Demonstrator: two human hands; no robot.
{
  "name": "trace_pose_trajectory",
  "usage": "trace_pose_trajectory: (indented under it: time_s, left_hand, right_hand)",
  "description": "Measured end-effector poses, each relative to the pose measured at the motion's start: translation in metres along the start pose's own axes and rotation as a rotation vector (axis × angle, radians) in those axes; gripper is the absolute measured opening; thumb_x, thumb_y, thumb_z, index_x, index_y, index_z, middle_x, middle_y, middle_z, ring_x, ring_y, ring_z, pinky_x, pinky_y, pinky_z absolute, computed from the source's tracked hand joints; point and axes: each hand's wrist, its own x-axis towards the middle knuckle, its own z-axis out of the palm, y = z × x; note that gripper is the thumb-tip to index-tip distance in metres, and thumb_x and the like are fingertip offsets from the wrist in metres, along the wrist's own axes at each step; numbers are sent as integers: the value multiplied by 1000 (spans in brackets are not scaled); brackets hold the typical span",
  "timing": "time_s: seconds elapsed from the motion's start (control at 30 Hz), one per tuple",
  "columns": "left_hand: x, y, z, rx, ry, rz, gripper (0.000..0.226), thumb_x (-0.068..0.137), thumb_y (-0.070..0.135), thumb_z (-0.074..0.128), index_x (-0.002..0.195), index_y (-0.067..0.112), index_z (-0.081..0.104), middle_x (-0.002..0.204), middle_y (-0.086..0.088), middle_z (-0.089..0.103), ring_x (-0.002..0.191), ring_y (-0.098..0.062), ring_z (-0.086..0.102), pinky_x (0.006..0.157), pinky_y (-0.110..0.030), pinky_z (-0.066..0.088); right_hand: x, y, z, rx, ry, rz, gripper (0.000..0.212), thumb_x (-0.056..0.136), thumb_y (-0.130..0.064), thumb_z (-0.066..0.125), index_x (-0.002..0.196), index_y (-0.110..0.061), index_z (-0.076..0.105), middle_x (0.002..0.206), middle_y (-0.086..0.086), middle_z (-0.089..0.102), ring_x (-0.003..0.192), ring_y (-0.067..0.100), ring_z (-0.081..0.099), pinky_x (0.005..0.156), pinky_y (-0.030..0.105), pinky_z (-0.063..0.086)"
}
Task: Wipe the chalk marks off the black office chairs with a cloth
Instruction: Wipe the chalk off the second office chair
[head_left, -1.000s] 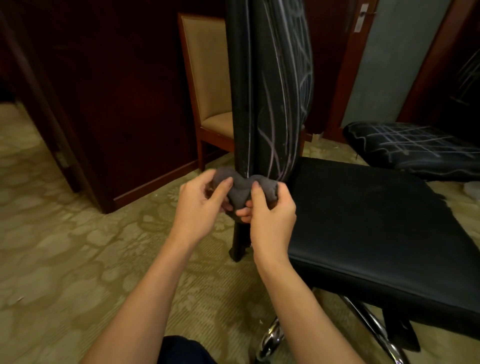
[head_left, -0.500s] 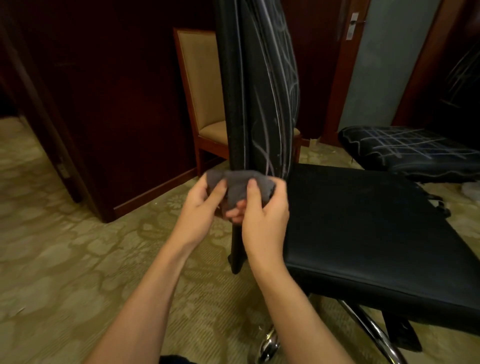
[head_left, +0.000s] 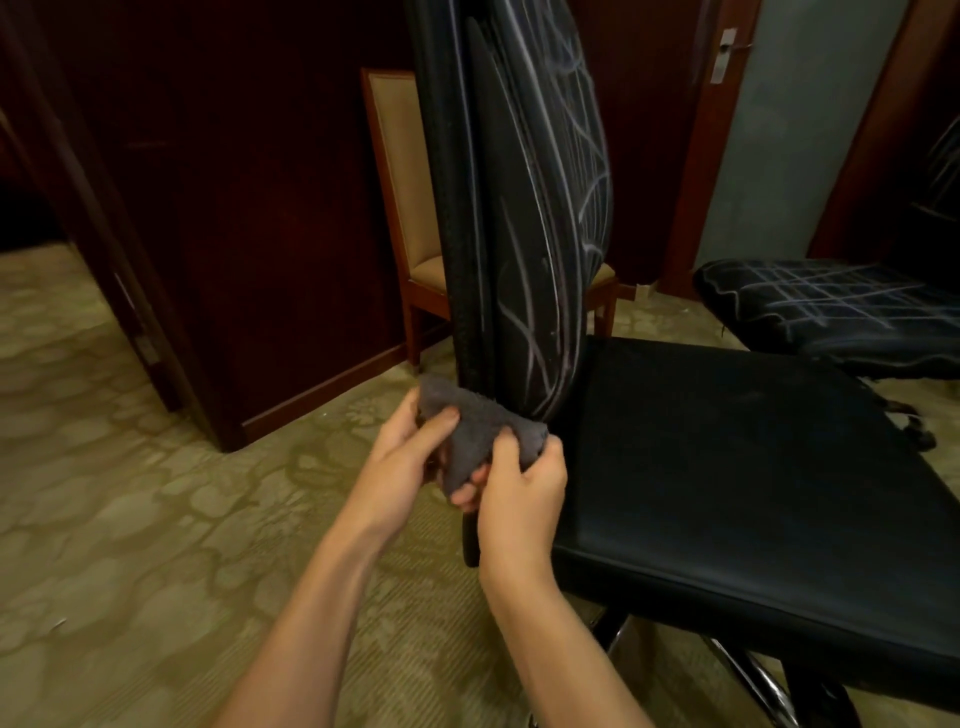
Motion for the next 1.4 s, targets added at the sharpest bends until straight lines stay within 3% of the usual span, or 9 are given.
trace_pose_trajectory:
  time_s: [0.23, 0.43, 0.5, 0.6, 0.73, 0.87, 1.03, 1.17, 1.4]
  left_hand:
    - [30, 65, 14, -3, 113, 239, 18, 106, 24, 46, 115, 19, 61, 92, 2, 71, 77, -9, 68, 60, -19, 51]
    - [33, 55, 19, -40, 84, 98, 25, 107, 24, 39, 103, 19, 63, 69, -5, 56, 57, -18, 46, 44, -20, 37]
    - [25, 33, 8, -42, 72, 2, 24, 107, 20, 38, 104, 15, 61, 62, -1, 57, 50, -12, 50, 42, -17, 39]
    - [18, 24, 1, 58, 41, 5, 23, 106, 16, 41, 105, 12, 63, 69, -2, 65, 57, -14, 58, 50, -19, 45]
    - [39, 74, 7, 111, 137, 282, 17, 105, 15, 47, 109, 21, 63, 96, 7, 73, 91, -9, 69, 76, -20, 53]
    - [72, 128, 13, 112, 174, 385, 17, 106, 24, 47, 112, 16, 61, 93, 8, 71, 82, -5, 68, 68, -20, 52]
    - [70, 105, 5, 148, 83, 195, 20, 105, 22, 45, 107, 13, 63, 72, 11, 64, 59, 0, 58, 50, -11, 42]
    - [63, 112, -4, 236, 74, 167, 18, 99, 21, 49, 100, 11, 64, 80, 6, 69, 72, -6, 64, 63, -18, 50]
    - [108, 192, 6, 419, 160, 260, 21, 107, 20, 43, 101, 21, 64, 90, 6, 67, 85, -6, 62, 74, -23, 48]
  right_hand:
    - [7, -69, 29, 105, -133, -189, 12, 100, -27, 56, 102, -15, 56, 67, 4, 68, 54, 17, 68, 50, 26, 52]
    - [14, -52, 41, -94, -37, -218, 12, 102, -27, 53, 101, -16, 56, 64, -2, 67, 62, 10, 69, 64, 29, 58]
    - [5, -28, 32, -80, -26, -128, 13, 101, -25, 54, 102, -12, 58, 69, -1, 67, 58, 4, 67, 55, 18, 52]
    - [1, -19, 26, -12, -29, -24, 14, 101, -25, 53, 100, -11, 56, 60, -1, 64, 48, 8, 64, 45, 18, 48]
    - [11, -71, 45, 172, -83, -157, 8, 100, -26, 56, 102, -18, 54, 69, 5, 68, 56, 16, 69, 51, 24, 53]
    - [21, -124, 66, 181, -182, -292, 13, 100, -21, 58, 111, -19, 52, 88, 6, 71, 72, 12, 74, 60, 23, 58]
    - [17, -98, 74, -106, -10, -287, 1, 98, -19, 59, 99, -18, 59, 80, -2, 71, 68, 3, 71, 58, 20, 57]
    - [14, -110, 77, -71, 54, -123, 4, 98, -19, 58, 96, -17, 56, 75, -2, 71, 58, 11, 71, 53, 24, 56]
    - [48, -189, 111, -145, -21, -243, 9, 99, -18, 58, 93, -13, 52, 64, 1, 68, 50, 11, 67, 50, 26, 55]
